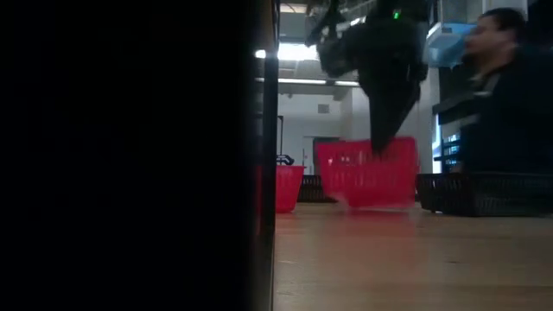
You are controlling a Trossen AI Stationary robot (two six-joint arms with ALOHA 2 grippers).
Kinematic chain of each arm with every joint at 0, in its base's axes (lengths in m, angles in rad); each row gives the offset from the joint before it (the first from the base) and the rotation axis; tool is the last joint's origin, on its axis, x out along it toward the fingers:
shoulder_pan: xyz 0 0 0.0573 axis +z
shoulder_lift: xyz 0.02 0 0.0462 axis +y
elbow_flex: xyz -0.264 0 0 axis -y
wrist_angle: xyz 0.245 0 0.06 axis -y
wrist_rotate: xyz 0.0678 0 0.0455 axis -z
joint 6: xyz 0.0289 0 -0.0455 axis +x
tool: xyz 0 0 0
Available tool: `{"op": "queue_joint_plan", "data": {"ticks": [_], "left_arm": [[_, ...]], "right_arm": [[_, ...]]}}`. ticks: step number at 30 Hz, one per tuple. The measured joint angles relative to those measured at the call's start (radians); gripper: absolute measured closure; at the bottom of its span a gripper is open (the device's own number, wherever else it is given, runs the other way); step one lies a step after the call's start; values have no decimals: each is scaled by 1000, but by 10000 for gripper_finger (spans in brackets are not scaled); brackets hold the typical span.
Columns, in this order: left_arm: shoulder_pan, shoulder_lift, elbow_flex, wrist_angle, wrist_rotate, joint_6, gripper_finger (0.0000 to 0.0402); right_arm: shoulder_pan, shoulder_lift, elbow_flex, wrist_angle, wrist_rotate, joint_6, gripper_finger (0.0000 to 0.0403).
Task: Stack baskets on shelf by color
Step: Put the right red bin on the shelf
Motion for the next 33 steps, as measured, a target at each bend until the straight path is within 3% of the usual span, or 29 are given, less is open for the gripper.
{"op": "queue_joint_plan", "data": {"ticks": [10,19,21,25,28,33], "left_arm": [[0,0,0,-1,0,92,335],[0,26,0,-1,-2,152,335],[0,45,0,-1,-2,211,335],[0,91,0,-1,-3,471,335],[3,124,0,12,-52,546,335],[54,206,0,93,-206,425,335]], "right_arm": [[42,-2,281,-253,232,-21,402],[73,-4,421,-269,436,-186,402],[78,-4,440,-267,493,-253,402],[91,-4,450,-250,594,-423,403],[92,-4,450,-249,665,-494,402],[91,-1,450,-249,831,-633,402]]}}
